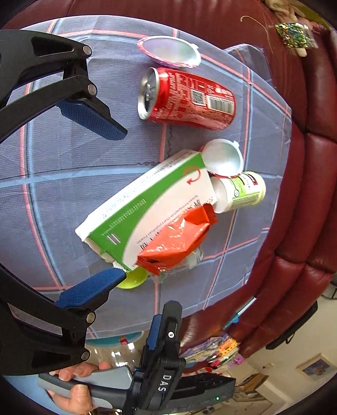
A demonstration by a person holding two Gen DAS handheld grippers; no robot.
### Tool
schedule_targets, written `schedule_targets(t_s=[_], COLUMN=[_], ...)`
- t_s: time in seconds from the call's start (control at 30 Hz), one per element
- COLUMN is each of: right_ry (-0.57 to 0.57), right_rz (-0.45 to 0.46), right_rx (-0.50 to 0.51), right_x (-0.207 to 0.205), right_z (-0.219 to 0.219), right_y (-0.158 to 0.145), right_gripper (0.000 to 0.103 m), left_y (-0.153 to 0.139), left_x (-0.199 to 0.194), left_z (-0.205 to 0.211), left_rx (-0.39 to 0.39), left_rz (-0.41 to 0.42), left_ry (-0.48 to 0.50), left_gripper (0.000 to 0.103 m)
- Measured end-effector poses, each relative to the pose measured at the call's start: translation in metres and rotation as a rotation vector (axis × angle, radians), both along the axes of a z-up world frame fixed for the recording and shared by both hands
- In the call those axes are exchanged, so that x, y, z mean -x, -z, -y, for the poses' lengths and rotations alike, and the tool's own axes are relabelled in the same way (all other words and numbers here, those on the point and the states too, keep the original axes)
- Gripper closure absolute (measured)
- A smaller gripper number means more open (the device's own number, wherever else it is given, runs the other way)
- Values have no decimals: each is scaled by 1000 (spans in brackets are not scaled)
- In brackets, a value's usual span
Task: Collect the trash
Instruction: 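Grasp the orange snack packet with the left tool while the right tool grasps a clear packet, then lift both packets and carry the tools over the teal bin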
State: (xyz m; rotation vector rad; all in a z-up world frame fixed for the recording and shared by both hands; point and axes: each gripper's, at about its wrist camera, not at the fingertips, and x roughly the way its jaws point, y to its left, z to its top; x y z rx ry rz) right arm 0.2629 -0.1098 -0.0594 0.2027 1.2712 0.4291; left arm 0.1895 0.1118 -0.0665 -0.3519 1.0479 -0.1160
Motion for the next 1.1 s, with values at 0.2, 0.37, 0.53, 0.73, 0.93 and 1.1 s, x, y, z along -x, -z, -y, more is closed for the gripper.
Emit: schedule_targets(t_s=[0.2,0.37,0.53,0.73,0.93,1.1], right_ry=[67,98,102,66,-12,-83], right_rz=[-2,-14,-23,-56,-74,-85], right_rx=[-29,-38,-56,-101,-140,-131], right_x=[-15,-21,-26,-30,-39,-44], right_z=[23,42,51,43,10,-23], right_y=[4,11,16,27,34,44], right_gripper=[14,14,19,37,42,42], left_y=[-8,-2,12,12,10,14], left_x=[-37,-64,-72,-64,-39,-27], left_z=[27,51,66,64,43,30], left_rx=[-46,-78,-128,-134,-108,-97], left_rz=[15,-2,-26,-7,-8,-24], left_ry=[62,70,75,105,124,113], left_gripper=[4,10,56,79,80,78])
